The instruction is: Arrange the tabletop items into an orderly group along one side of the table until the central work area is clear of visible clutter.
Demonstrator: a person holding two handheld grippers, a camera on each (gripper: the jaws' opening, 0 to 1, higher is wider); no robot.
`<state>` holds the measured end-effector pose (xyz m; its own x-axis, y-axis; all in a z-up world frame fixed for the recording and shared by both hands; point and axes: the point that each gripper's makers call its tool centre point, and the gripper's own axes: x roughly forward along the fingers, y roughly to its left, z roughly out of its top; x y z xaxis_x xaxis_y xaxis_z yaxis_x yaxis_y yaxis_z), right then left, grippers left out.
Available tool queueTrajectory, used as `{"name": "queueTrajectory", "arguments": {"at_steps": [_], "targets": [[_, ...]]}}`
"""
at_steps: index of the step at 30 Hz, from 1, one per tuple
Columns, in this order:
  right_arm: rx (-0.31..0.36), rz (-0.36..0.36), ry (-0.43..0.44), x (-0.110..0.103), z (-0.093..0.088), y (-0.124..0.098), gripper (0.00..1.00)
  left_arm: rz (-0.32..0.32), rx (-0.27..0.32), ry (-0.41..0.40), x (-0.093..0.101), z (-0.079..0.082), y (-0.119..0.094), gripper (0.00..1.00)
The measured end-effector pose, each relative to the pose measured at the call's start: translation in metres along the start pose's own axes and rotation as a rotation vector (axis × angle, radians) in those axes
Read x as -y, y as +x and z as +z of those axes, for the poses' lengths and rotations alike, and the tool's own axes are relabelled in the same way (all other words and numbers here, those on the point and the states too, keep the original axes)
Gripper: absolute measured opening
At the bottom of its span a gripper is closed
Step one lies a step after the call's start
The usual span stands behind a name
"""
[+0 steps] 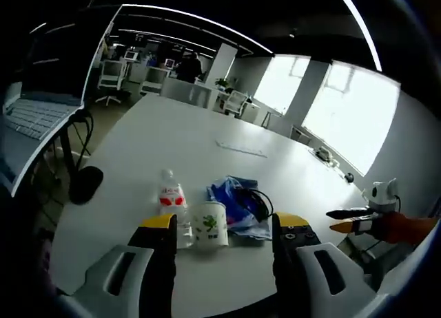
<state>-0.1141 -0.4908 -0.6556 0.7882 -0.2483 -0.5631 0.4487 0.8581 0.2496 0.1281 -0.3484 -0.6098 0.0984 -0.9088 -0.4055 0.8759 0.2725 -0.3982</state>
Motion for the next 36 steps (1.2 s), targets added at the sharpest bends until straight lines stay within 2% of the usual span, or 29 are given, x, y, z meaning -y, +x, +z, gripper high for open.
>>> {"name": "queueTrajectory", "arguments": {"at_steps": [6, 22, 36], "targets": [[0.003, -0.01, 0.015, 0.002, -0.003, -0.003, 0.61, -0.011, -0.002, 0.0, 0.004, -0.001, 0.002, 0.55], [0.013, -0.013, 0.028, 0.005, -0.001, -0.003, 0.61, 0.001, -0.012, 0.009, 0.0, -0.003, -0.002, 0.55], [-0.005, -0.005, 0.034, 0.004, -0.008, -0.004, 0.61, -0.008, -0.03, 0.004, 0.005, -0.013, 0.0, 0.54]]}}
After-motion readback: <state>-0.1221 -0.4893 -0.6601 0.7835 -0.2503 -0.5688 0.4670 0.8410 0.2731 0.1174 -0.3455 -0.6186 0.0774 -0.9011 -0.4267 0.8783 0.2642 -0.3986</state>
